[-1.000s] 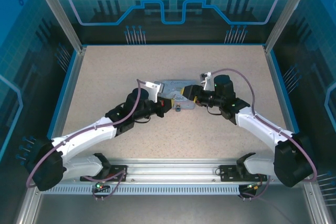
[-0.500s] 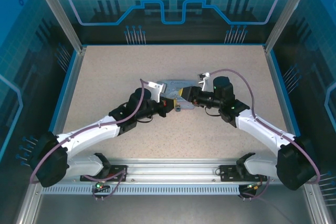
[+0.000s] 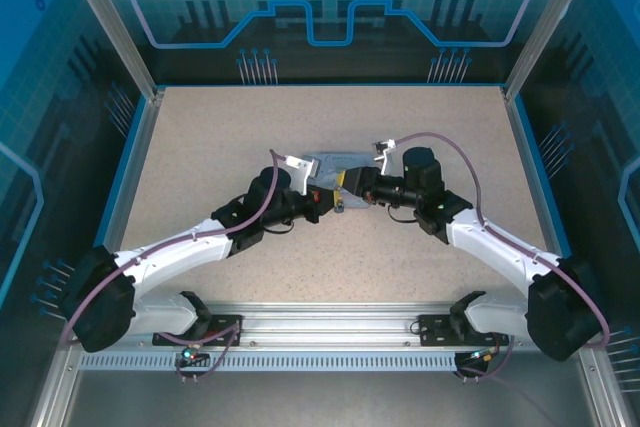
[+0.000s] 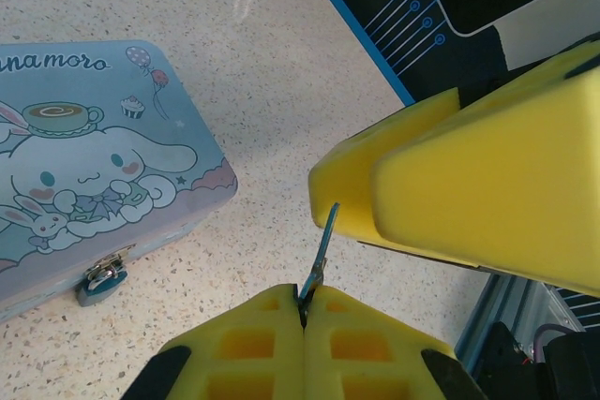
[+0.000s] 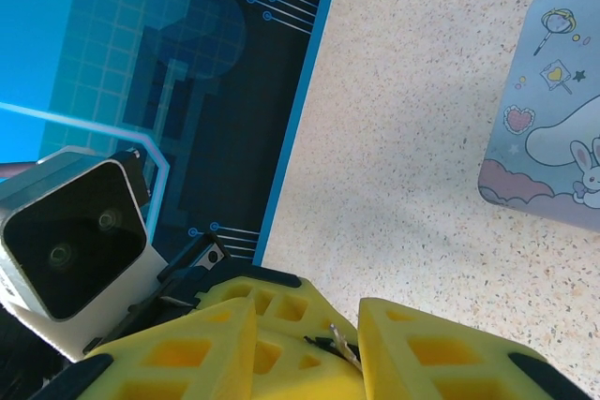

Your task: Unlock a padlock with a key

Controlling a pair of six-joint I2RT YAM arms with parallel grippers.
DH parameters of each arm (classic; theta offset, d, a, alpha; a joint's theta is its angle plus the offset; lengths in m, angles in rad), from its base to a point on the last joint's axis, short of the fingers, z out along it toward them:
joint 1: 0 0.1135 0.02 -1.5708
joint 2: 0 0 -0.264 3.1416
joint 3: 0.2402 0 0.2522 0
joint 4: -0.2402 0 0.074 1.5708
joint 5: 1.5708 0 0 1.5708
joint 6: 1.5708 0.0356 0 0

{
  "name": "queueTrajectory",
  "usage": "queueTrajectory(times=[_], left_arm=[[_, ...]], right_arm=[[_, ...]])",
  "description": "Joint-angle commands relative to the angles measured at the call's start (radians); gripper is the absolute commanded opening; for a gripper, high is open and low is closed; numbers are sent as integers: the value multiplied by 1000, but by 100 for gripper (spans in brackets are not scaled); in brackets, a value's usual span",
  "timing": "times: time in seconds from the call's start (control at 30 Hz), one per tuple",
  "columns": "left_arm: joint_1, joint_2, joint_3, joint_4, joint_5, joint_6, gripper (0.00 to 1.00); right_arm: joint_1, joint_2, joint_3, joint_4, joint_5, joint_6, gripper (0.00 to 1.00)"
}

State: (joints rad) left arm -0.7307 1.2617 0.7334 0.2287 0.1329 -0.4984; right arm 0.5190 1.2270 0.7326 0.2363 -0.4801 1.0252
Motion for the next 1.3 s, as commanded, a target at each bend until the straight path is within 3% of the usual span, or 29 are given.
queueTrajectory(times=[0.0,0.27,0.4,0.43,0.47,0.6,0.7,0.83,1.03,1.27], left_arm=[[-9,10,36,41,32,-17,0],[-9,10,38,43,36,-18,0],[-10,21,41,42,38,-21,0],[-9,24,43,41,40,-20,0],[-9,28,44,40,40,-20,3],[-9,18,47,20,13,-10,54],[-5,-30,40,-3,-34,12,77],[37,-87,45,-58,-36,15,88],[91,-89,110,-196,-28,-123,93],[92,-56,114,-204,-31,-568,94]], right_arm=[[16,14,-1,28,-13,0,34],[19,25,-7,29,-14,-1,24],[19,19,-6,24,-8,-8,0],[19,17,-4,18,-5,-9,0],[18,14,-1,13,-4,-13,0],[4,11,18,-48,14,-34,0],[-26,13,41,-100,17,-55,0],[-59,21,86,-181,14,-112,0],[-83,47,127,-229,23,-124,0],[-65,87,129,-190,67,-51,0]])
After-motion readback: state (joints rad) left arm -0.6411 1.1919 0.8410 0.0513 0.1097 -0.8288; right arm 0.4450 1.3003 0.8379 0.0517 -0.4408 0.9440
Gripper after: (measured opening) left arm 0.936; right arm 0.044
